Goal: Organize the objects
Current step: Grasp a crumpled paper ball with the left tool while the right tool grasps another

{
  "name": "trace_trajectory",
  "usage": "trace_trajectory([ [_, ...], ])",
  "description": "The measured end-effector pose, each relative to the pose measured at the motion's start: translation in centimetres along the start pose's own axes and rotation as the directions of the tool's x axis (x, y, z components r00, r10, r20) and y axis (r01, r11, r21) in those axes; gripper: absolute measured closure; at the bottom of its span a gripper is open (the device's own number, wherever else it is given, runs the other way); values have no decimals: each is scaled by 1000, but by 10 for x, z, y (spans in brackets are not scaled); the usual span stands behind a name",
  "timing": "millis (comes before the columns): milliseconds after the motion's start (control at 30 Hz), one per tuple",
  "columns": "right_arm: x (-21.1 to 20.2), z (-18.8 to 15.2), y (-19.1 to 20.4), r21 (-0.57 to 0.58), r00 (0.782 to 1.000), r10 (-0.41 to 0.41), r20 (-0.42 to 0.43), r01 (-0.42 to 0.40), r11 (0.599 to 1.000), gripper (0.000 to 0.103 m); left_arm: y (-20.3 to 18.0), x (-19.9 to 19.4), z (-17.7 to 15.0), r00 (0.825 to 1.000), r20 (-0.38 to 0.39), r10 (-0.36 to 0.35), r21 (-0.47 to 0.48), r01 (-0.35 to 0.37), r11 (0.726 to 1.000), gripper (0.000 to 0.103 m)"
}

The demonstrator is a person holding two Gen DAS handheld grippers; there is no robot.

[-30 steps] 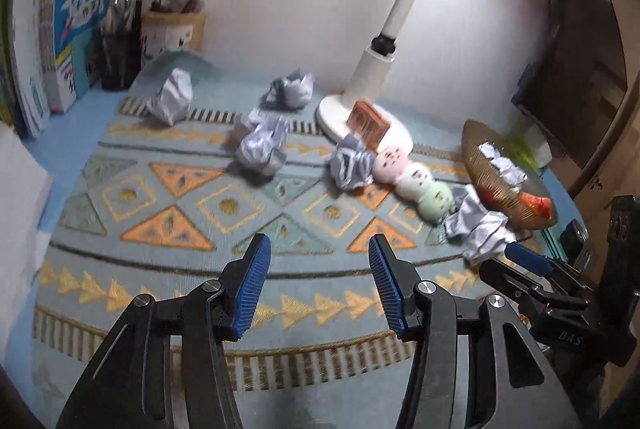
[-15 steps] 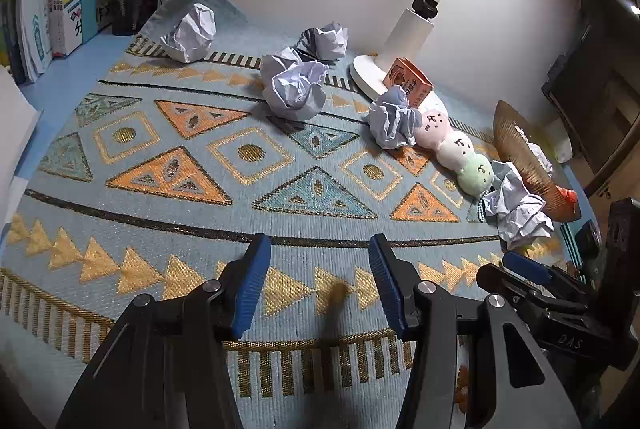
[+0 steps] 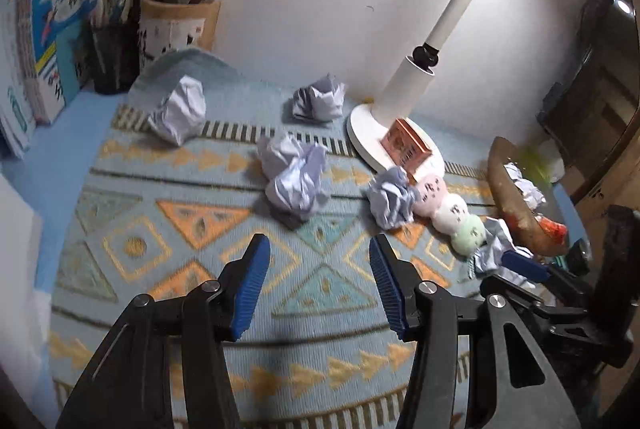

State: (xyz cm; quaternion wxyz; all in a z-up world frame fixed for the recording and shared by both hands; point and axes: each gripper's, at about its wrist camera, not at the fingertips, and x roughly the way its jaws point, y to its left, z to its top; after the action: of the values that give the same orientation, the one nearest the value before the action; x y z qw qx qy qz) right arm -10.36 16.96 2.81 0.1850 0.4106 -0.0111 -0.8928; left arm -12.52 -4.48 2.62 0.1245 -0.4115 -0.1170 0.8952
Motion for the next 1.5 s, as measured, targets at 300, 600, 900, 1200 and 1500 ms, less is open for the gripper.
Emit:
trace_trajectory([
  [300, 74, 28, 26, -72, 997, -53, -63, 48, 996, 23, 0, 76, 19, 990, -55, 128, 49, -126, 991, 41],
  [600, 105, 33, 42, -150, 991, -129, -35, 122, 981, 23, 10, 77, 16, 992, -8, 122, 25, -122, 992, 49],
  [900, 106, 35, 33, -115, 993, -109, -37, 104, 988, 57, 1, 63, 8, 986, 61, 157, 77, -161, 984, 61],
  [1200, 86, 32, 34, -141, 996, -86, 22, 88, 986, 57, 0, 57, 15, 982, 79, 170, 55, -175, 983, 61],
  [1500, 0, -34, 14, -113, 1000, -11, -21, 8, 994, 57, -35, -2, -44, 999, 16, 37, 50, -38, 998, 61],
])
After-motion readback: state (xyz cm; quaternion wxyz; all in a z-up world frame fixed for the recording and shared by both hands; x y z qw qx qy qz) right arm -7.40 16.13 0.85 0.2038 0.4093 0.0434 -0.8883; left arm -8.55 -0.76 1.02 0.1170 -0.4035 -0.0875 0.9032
